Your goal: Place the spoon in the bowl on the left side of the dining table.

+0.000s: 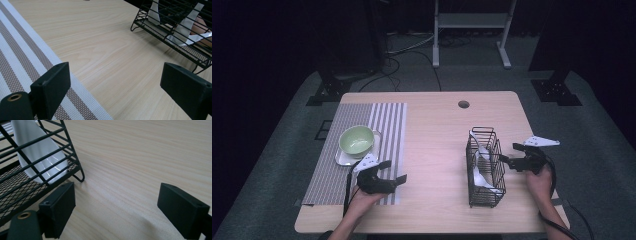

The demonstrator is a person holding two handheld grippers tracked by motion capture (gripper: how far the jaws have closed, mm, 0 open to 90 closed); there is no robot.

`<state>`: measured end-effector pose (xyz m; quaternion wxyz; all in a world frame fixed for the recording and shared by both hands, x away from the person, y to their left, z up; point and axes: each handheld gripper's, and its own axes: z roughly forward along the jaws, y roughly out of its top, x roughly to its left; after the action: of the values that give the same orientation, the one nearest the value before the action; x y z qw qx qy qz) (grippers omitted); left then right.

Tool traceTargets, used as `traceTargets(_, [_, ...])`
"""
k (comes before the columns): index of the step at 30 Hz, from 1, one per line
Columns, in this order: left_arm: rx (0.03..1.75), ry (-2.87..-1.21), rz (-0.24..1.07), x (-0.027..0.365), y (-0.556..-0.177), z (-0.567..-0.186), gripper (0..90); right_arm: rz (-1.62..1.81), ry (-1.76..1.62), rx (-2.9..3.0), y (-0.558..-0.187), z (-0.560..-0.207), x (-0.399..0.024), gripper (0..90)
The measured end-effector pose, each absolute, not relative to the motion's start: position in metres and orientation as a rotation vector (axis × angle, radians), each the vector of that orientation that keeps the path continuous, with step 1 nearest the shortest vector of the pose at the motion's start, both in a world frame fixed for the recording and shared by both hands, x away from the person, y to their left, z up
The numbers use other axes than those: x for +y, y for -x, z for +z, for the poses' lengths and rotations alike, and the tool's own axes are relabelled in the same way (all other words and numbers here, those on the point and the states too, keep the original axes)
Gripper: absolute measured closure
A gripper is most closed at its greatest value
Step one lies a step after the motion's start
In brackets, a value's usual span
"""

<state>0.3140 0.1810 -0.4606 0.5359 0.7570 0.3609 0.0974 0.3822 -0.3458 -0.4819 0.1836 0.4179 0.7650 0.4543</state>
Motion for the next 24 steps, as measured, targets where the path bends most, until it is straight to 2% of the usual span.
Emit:
traceTargets(14, [0.826, -1.792, 0.163, 0.166, -0.31, -0.462, 8.3, 1.274, -1.186, 2.156, -0.382, -0.482, -0.346, 13.7])
traceTargets(24, [0.769, -1.824, 0.183, 0.151, -0.303, -0.459, 8.3, 1.274, -1.184, 2.157, -0.382, -0.482, -0.346, 13.7])
